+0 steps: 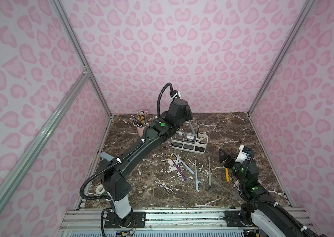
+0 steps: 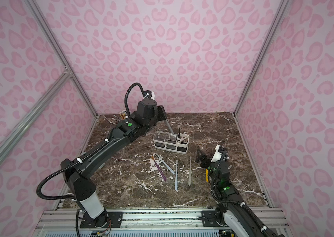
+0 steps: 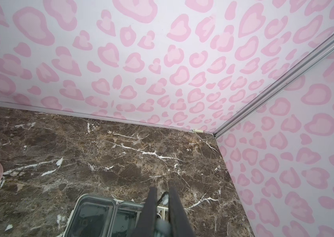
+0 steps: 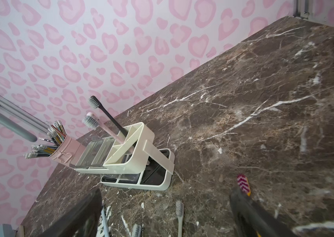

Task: Place the toothbrush into the toothbrush holder
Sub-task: Place the toothbrush in the toothbrush holder.

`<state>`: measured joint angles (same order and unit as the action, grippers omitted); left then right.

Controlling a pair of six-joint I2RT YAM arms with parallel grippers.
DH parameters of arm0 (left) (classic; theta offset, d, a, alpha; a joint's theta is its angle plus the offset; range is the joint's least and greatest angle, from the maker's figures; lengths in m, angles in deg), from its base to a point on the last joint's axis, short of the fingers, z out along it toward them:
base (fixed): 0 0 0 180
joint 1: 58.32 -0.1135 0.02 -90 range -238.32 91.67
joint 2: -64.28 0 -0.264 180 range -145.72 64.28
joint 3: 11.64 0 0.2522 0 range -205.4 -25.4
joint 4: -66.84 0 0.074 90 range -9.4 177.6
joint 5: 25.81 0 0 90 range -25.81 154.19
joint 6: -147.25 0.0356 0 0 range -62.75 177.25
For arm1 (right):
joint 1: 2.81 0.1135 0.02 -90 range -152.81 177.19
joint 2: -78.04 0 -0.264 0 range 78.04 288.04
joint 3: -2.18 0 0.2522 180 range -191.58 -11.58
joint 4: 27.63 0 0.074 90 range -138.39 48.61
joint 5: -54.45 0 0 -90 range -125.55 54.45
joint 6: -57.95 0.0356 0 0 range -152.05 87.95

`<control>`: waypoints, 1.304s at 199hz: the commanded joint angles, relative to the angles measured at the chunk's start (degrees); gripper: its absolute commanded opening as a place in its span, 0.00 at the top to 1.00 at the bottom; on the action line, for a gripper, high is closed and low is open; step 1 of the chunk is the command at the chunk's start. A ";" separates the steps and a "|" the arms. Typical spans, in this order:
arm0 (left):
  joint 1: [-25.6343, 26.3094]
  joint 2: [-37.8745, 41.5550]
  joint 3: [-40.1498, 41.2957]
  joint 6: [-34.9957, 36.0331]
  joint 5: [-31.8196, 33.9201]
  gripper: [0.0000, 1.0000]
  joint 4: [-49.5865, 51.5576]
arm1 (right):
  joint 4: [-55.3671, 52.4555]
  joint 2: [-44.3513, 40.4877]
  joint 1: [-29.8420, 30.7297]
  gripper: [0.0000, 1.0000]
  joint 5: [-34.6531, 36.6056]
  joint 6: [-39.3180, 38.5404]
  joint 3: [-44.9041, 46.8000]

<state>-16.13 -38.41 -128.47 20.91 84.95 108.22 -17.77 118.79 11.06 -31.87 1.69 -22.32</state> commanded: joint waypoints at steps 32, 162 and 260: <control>3.95 -0.90 -1.60 0.40 -0.04 0.99 -6.05 | 2.93 -0.08 -0.07 0.01 1.32 1.07 0.28; 11.56 -15.46 -20.08 15.57 14.93 0.99 -5.37 | 3.62 -1.38 -0.15 0.01 1.04 1.25 1.14; 15.33 -21.64 -20.14 23.25 21.93 0.99 -14.39 | 5.43 -1.02 -0.16 0.01 -0.24 1.28 1.69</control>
<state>-1.14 -58.83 -148.12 41.17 104.12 99.21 -15.28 117.50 10.89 -31.17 2.67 -20.49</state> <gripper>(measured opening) 0.131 0.990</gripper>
